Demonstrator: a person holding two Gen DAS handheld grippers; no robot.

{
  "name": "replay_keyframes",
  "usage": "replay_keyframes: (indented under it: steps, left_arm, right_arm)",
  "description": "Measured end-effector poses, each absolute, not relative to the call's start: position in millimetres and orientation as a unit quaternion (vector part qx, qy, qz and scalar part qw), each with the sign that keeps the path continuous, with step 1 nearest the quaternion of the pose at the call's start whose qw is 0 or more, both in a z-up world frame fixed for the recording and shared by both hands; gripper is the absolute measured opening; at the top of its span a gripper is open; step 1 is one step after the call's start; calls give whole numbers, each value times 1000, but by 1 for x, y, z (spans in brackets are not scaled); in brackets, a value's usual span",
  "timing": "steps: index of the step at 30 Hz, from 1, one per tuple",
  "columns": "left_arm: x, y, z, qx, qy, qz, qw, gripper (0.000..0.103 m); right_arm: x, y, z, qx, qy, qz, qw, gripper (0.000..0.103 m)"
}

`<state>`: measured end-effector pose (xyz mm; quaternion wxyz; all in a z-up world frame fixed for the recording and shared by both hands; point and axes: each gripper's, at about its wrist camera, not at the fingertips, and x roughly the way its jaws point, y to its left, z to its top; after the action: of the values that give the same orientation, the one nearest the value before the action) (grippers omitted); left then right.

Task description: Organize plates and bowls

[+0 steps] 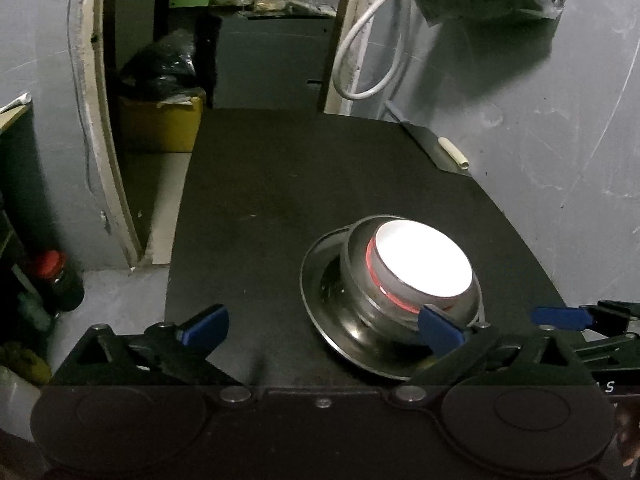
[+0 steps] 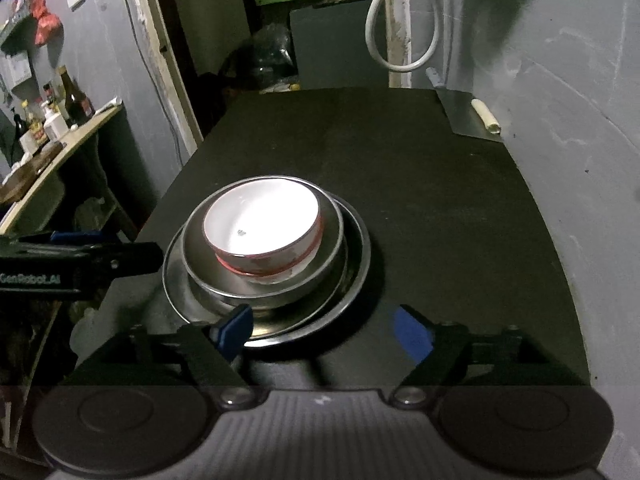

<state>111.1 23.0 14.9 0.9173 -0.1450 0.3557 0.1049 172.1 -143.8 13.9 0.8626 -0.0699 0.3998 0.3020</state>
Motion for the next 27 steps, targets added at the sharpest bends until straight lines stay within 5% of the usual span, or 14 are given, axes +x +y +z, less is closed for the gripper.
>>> replay_keyframes:
  steps: [4,27]
  left_arm:
    - [102,20,16,-142,348,111,920,102]
    - [-8,28,30,-103,291,47,950,102]
  right_arm:
    - [164,-151,16,-54,390,307,867,103]
    - [38,-156,40,-29,325,224,918,103]
